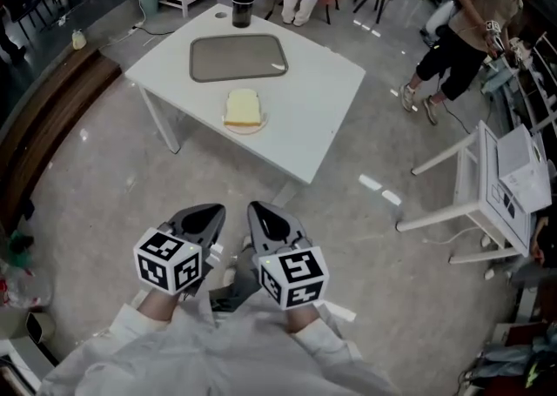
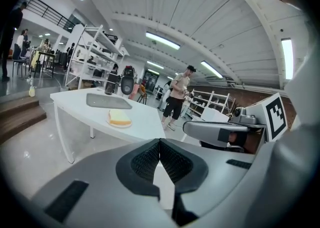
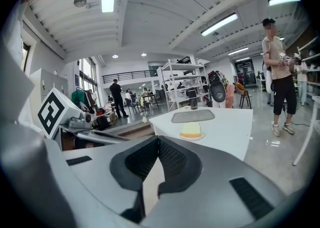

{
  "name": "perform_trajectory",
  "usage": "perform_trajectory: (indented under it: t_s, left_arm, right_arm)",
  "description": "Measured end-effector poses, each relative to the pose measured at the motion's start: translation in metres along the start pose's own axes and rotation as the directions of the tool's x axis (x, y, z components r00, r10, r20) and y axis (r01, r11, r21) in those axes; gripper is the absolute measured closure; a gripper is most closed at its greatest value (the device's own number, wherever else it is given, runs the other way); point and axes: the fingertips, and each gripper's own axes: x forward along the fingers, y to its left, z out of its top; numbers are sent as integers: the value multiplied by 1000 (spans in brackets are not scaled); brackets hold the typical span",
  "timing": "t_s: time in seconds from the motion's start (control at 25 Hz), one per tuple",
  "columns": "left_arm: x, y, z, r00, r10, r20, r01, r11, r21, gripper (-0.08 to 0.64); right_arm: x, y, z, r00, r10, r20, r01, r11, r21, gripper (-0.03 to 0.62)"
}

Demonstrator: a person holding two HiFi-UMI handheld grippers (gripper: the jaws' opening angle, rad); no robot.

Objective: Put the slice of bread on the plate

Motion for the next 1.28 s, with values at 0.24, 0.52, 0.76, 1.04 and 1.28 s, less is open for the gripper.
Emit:
perform_trajectory:
  t_s: [0.24, 0.52, 0.76, 1.04, 1.28]
  left_arm:
    - [23, 33, 18, 1000, 21, -2, -21, 1000, -12, 551]
    - [65, 80, 51, 999, 43, 15, -42, 998, -48, 551]
    - [111, 110, 90, 998, 62, 21, -61, 996, -72, 551]
    - [162, 147, 130, 994, 108, 34, -104, 988, -116, 551]
    - [195, 170, 153, 986, 151, 64, -138, 975, -172, 551]
  right_arm:
    - [42, -20, 11, 1000, 10, -5, -10, 1000, 8, 580]
    - [95, -64, 22, 999, 25, -33, -23, 999, 46, 580]
    - [142, -105, 55, 998, 56, -43, -53, 997, 52, 580]
    - [189, -156, 86, 995, 75, -58, -73, 997, 40, 580]
    - [221, -184, 93, 987, 126, -104, -124, 992, 26, 580]
